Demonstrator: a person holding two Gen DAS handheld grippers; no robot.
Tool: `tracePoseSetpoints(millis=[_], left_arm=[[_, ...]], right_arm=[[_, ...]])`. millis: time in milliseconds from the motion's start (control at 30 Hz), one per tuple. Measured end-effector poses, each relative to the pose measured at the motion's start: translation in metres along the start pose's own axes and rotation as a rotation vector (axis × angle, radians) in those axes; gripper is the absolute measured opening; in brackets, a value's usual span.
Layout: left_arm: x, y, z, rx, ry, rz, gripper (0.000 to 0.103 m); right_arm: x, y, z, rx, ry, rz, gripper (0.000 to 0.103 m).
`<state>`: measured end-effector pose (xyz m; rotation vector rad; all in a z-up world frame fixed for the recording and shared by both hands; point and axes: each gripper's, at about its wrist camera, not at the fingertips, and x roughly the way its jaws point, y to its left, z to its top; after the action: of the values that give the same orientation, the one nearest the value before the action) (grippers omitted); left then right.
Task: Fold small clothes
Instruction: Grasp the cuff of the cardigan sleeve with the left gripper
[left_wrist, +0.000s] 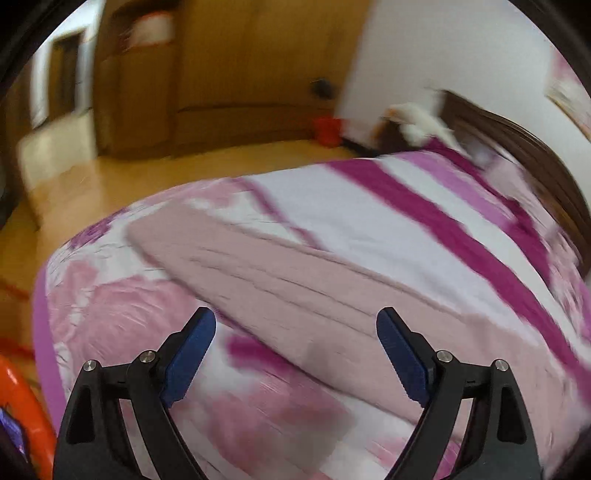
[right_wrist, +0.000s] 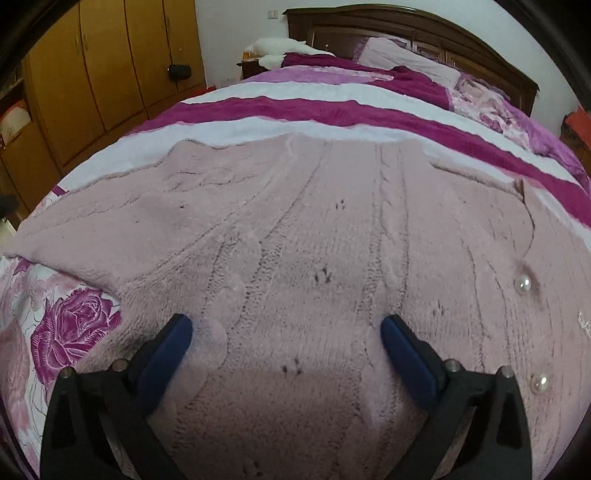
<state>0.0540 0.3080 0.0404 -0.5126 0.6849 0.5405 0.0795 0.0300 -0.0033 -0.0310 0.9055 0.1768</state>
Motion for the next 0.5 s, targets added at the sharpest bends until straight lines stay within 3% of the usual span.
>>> tracePoseSetpoints(millis=[100,133,167,200,300,367,433,500], left_arm=[[0.035,0.048,0.016,-0.112,0.033,0.088,0.071],[0.054,0.066,0.019,-0.145,0.078,0.098,0.071],[0.068,0.08,0.019,-0.181,0.107,0.068,0.072],[0.068,0.09,0.025,-0.202,0.057,0.016,0.076],[0.071,0.109,0.035,-0.274,0.022,-0.024,0.076],[0.074,0.129,0.034,-0.373,-0.031,-0.077,0.073],[0.071,0.145,0.031,-0.465,-0.074,-0.121,0.055],[0.076,0.164,0.031,-0.559,-0.025,-0.211,0.016]], right_arm=[[0.005,-0.005,-0.001,0.003,0.005,0.007,0.103],[0.006,-0.005,-0.001,0.007,0.005,0.014,0.103],[0.005,-0.007,0.0,0.01,0.004,0.018,0.103],[0.004,-0.008,0.001,0.014,0.002,0.022,0.103],[0.008,-0.011,0.003,0.016,-0.004,0.02,0.103],[0.007,-0.009,0.003,0.014,-0.007,0.015,0.103],[0.007,-0.009,0.003,0.016,-0.008,0.017,0.103],[0.007,-0.009,0.003,0.016,-0.009,0.015,0.103]])
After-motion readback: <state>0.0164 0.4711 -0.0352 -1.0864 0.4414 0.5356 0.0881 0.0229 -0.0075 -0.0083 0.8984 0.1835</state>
